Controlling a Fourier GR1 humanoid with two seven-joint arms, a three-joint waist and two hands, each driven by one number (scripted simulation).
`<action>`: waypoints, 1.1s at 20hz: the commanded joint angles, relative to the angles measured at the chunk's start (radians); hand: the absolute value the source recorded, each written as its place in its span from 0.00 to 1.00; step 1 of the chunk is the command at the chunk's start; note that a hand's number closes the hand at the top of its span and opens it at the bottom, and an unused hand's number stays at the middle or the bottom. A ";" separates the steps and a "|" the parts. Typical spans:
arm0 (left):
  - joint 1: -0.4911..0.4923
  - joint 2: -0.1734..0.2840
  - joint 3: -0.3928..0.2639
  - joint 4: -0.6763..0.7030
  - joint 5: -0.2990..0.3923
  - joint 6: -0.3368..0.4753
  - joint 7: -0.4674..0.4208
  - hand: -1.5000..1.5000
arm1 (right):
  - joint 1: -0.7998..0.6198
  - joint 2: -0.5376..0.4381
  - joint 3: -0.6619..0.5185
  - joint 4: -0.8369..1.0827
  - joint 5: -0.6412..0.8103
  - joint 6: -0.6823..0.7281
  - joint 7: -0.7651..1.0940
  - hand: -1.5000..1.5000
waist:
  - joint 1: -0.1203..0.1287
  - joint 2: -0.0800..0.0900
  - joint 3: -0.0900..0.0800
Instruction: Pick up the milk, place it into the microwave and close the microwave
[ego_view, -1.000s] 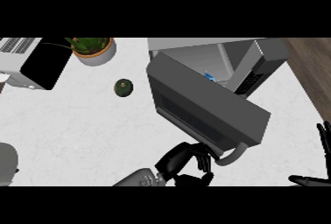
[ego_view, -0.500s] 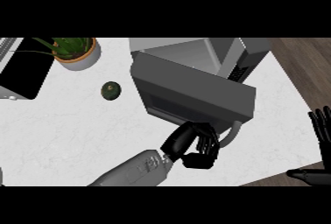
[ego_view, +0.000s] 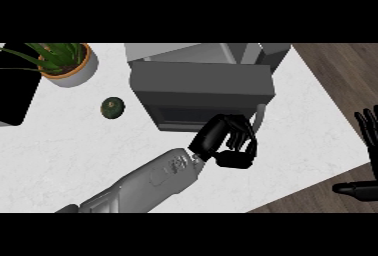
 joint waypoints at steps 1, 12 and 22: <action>-0.097 -0.020 0.026 0.013 0.038 0.022 -0.001 1.00 | -0.035 -0.015 0.008 -0.012 -0.026 0.068 -0.002 0.00 | -0.027 0.007 0.002; -0.169 -0.019 0.030 0.076 0.115 0.067 0.016 1.00 | -0.099 -0.058 0.033 -0.064 -0.067 0.123 0.051 0.00 | -0.084 0.023 0.004; -0.258 -0.019 0.056 0.140 0.164 0.096 0.017 1.00 | -0.139 -0.079 0.098 -0.124 -0.114 0.212 0.122 0.00 | -0.119 0.038 0.007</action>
